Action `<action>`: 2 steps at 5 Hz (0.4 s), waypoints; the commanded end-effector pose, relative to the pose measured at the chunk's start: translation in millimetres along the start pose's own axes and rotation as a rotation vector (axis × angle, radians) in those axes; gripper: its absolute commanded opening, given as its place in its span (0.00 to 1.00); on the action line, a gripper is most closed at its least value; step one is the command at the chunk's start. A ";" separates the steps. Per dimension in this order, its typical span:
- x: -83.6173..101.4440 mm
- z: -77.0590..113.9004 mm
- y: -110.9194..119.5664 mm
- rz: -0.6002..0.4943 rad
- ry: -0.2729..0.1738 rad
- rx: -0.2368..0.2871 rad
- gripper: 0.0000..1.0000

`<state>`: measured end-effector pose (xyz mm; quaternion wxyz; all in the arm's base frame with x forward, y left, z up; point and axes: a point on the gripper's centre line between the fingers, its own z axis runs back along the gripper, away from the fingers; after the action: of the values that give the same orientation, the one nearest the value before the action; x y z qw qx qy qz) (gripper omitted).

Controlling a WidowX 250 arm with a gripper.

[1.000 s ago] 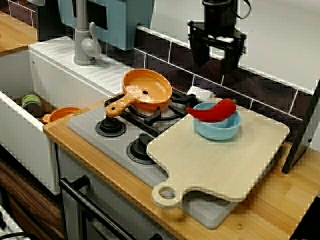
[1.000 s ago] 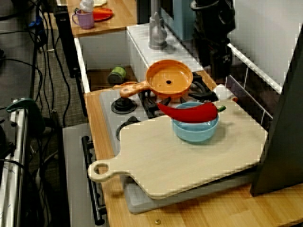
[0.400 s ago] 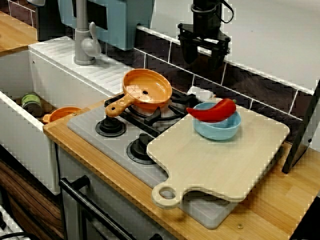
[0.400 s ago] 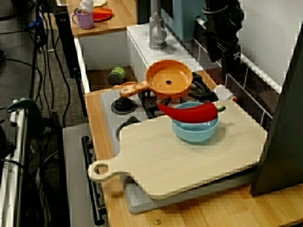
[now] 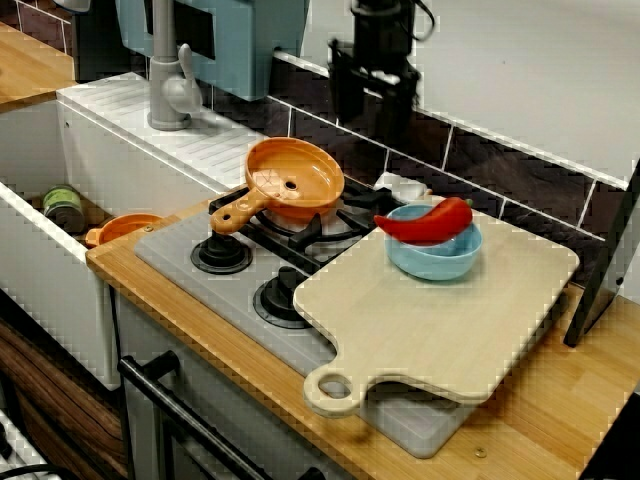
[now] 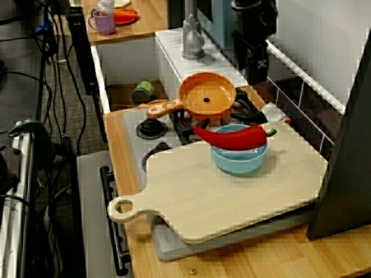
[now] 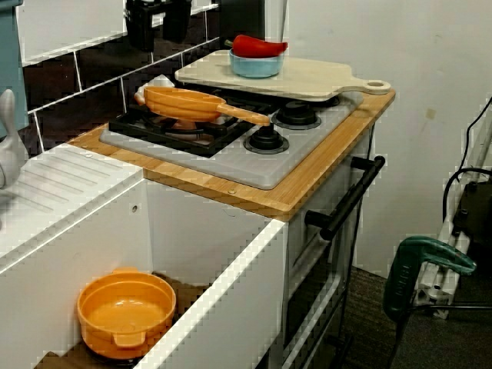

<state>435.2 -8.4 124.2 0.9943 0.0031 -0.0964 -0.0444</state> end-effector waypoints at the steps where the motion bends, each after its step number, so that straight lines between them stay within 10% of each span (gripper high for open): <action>1: -21.8 49.6 24.8 -0.009 -0.027 -0.011 1.00; 2: -33.3 57.4 39.9 0.008 0.002 -0.038 1.00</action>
<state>396.3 31.1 143.0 0.9975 -0.0234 -0.0538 -0.0401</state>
